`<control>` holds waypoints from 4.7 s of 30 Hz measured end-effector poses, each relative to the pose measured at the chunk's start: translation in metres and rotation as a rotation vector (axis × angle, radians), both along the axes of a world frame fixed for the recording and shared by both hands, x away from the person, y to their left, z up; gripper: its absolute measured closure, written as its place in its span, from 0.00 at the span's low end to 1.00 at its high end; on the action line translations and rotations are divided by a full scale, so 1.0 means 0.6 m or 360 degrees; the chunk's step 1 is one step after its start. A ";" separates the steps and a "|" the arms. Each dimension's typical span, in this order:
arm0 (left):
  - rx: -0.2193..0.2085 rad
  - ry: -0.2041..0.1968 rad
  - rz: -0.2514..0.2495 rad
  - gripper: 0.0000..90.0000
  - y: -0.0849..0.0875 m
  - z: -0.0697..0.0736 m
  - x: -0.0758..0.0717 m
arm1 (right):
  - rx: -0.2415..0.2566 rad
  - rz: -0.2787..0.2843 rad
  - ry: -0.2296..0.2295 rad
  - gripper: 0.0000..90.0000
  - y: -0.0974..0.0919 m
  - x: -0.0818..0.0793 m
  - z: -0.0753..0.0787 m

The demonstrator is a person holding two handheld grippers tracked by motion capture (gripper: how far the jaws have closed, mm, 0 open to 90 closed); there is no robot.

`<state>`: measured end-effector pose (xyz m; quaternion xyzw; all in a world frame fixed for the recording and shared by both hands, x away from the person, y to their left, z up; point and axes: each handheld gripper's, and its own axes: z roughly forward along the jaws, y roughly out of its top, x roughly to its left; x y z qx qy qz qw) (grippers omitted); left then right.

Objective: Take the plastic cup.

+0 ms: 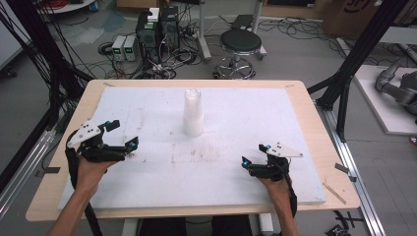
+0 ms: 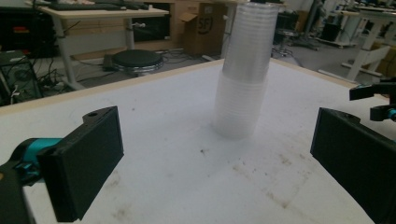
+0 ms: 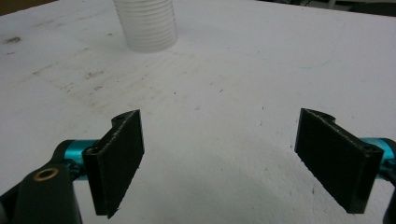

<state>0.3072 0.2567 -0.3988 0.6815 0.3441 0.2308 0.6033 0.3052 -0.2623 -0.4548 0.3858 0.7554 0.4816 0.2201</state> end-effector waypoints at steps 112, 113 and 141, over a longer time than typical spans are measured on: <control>0.0751 0.0298 -0.0814 0.40 -0.280 0.101 0.291 | 0.0046 -0.0025 0.0048 0.17 -0.005 0.006 0.000; 0.0762 0.0304 -0.0806 0.41 -0.281 0.105 0.290 | 0.0046 -0.0025 0.0047 0.17 -0.005 0.006 -0.001; 0.0745 0.0202 -0.0769 0.41 -0.267 0.259 0.269 | 0.0044 -0.0025 0.0042 0.17 -0.005 0.005 0.000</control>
